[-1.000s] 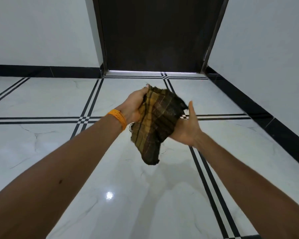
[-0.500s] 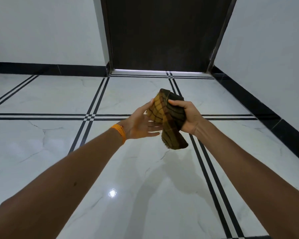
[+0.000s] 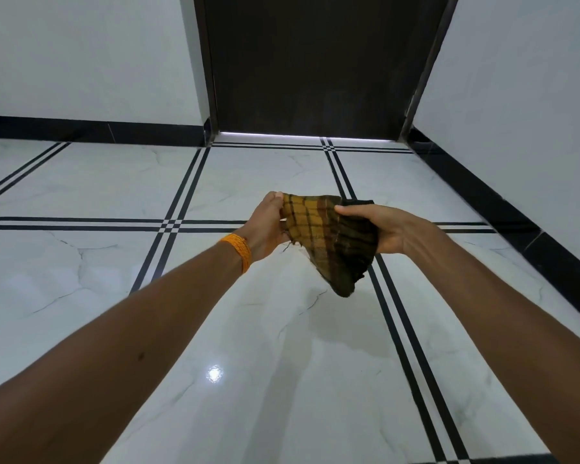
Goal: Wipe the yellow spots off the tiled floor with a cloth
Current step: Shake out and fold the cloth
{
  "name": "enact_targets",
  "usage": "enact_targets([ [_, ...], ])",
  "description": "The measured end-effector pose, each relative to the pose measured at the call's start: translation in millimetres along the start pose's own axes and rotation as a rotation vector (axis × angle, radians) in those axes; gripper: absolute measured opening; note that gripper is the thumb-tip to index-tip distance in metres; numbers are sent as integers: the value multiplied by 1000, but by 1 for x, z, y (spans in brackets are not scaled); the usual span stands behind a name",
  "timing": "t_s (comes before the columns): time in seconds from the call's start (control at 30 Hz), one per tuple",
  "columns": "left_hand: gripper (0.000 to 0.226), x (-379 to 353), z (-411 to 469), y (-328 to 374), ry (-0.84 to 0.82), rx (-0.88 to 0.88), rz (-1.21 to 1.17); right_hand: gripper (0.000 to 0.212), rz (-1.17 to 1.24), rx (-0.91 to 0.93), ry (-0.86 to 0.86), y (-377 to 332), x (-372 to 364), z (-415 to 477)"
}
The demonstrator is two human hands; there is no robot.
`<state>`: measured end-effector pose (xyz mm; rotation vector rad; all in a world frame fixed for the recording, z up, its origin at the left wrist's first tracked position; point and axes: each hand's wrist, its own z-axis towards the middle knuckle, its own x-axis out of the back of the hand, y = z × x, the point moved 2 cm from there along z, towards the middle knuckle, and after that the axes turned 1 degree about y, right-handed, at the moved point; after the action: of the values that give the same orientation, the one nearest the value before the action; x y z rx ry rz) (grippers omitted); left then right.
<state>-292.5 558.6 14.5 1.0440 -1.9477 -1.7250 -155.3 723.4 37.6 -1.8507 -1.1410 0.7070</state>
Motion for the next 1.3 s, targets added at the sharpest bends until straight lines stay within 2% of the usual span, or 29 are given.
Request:
enact_targets([
  [0.13,45,6,0,1,81,113,-47,40,-26,-44,32,3,11,1],
  [0.2,48,5,-5,3,5,194,-31,41,-1,-45,23,4,15,1],
  [0.27,45,5,-9,8,-67,202,-61,39,17,-30,1,4,16,-1],
  [0.33,65,10,-2,13,-62,138,-110,39,25,5,-25,3,19,-2],
  [0.4,63,10,1,17,-55,84,-128,60,43,42,-8,3,25,-1],
  [0.5,42,7,3,15,-35,21,-52,96,11,48,25,5,28,0],
  [0.63,33,6,5,10,10,-18,25,117,-170,38,177,4,26,0],
  [0.67,31,6,5,8,21,-22,37,110,-214,48,190,4,26,1],
  [0.7,30,6,6,7,31,-24,58,91,-257,61,191,3,26,1],
  [0.77,27,7,9,7,34,-39,140,41,-356,97,222,1,25,1],
  [0.83,31,10,11,11,-37,-48,372,18,-379,149,253,0,26,1],
  [0.93,29,13,11,12,-132,-64,760,11,-377,248,245,1,28,3],
  [1.07,25,11,15,12,70,-238,1016,6,-456,341,257,4,28,9],
  [1.13,24,13,21,12,99,-307,1089,7,-499,372,268,5,30,12],
  [1.2,22,19,21,11,41,-299,1037,13,-521,387,246,5,33,13],
  [1.3,19,20,12,14,-88,-197,656,12,-373,433,121,0,40,6],
])
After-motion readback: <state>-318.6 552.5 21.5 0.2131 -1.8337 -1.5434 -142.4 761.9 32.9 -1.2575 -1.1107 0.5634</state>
